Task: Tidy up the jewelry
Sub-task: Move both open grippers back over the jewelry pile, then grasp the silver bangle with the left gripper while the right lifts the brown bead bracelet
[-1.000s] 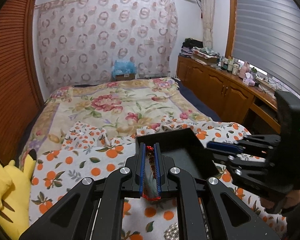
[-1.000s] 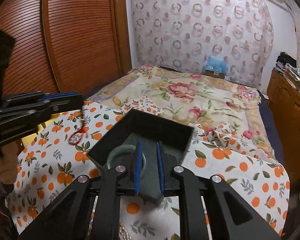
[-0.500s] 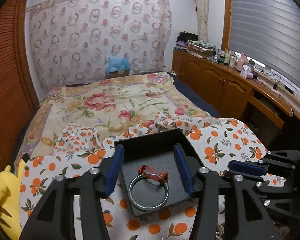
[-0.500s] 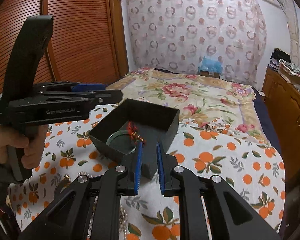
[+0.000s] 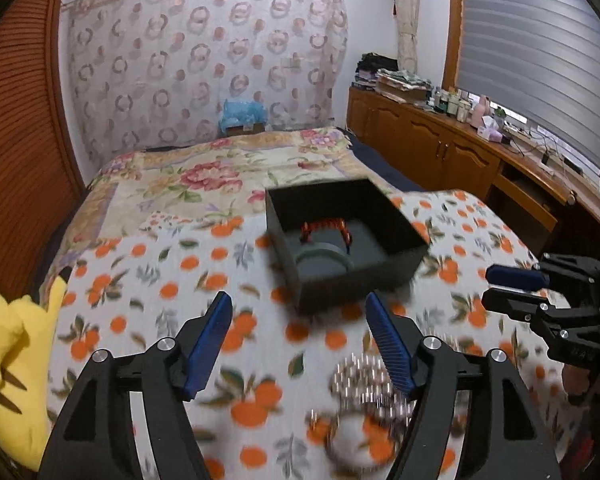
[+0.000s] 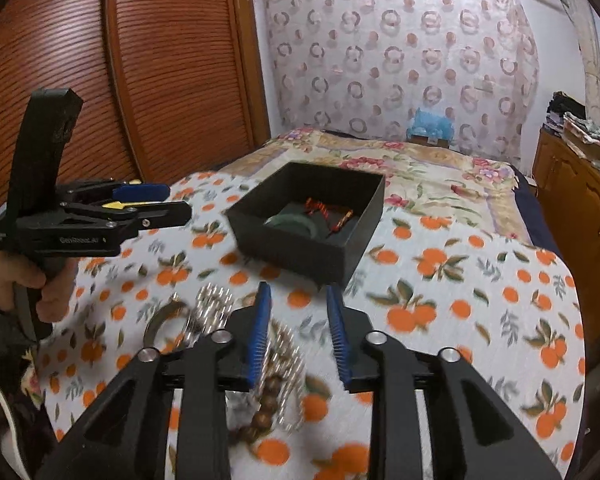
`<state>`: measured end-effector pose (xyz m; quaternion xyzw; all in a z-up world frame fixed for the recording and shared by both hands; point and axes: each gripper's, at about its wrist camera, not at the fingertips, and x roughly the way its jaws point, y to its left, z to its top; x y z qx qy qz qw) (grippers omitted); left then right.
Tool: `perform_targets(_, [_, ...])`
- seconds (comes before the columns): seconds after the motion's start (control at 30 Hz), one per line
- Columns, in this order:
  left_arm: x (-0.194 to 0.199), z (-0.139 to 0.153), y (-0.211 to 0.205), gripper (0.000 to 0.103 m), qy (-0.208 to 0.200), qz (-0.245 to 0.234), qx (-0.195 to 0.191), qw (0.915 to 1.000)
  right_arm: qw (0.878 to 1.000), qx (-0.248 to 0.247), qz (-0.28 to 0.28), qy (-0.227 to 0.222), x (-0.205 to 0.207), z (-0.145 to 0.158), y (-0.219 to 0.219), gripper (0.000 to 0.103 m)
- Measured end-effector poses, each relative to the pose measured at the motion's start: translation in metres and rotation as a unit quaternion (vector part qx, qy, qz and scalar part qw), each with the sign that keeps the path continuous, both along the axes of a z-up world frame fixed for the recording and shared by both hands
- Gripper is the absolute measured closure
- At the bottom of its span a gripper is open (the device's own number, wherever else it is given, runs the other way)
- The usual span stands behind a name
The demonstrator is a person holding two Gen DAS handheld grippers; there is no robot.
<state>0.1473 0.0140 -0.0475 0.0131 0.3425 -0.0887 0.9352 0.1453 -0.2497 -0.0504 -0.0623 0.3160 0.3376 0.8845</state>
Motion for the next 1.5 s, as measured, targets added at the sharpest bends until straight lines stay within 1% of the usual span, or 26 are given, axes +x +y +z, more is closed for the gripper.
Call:
perform_targets(0.23, [-0.034,-0.016,-0.006,0.029,0.016,-0.018,0.001,0.9997,1.000,-0.002,0.000,0.015,-0.027,-0.014,-0.003,0.071])
perform_targets(0.3, [-0.040,-0.021,-0.011,0.028,0.024,-0.028,-0.006,0.9993,1.000,-0.002,-0.004,0.016,-0.034,-0.017,-0.005,0.071])
perform_targets(0.47, [-0.056,-0.039,-0.025,0.028,0.047,-0.049,-0.008,0.9977,1.000,-0.002,-0.016,0.025,-0.046,-0.026,-0.013,0.071])
perform_targets(0.6, [-0.057,-0.049,-0.031,0.028,0.060,-0.055,-0.001,0.9966,0.999,-0.011,-0.018,0.030,-0.051,-0.033,-0.014,0.071])
perform_targets(0.77, [-0.053,-0.057,-0.033,0.028,0.071,-0.058,0.005,0.9958,0.999,-0.005,-0.016,0.033,-0.054,-0.034,-0.014,0.071])
perform_targets(0.97, [-0.049,-0.063,-0.035,0.039,0.079,-0.064,0.007,0.9948,0.999,-0.007,-0.008,0.032,-0.057,-0.033,-0.010,0.071])
perform_targets(1.03, [-0.048,-0.064,-0.034,0.045,0.081,-0.060,0.009,0.9949,0.999,-0.008,-0.005,0.032,-0.058,-0.033,-0.008,0.071])
perform_targets(1.23, [-0.055,-0.063,-0.032,0.046,0.073,-0.062,0.010,0.9953,0.999,-0.016,0.002,0.038,-0.059,-0.038,-0.001,0.071])
perform_targets(1.5, [-0.073,-0.048,-0.024,0.046,0.051,-0.055,0.002,0.9972,0.998,-0.032,0.030,0.045,-0.062,-0.042,0.018,0.071])
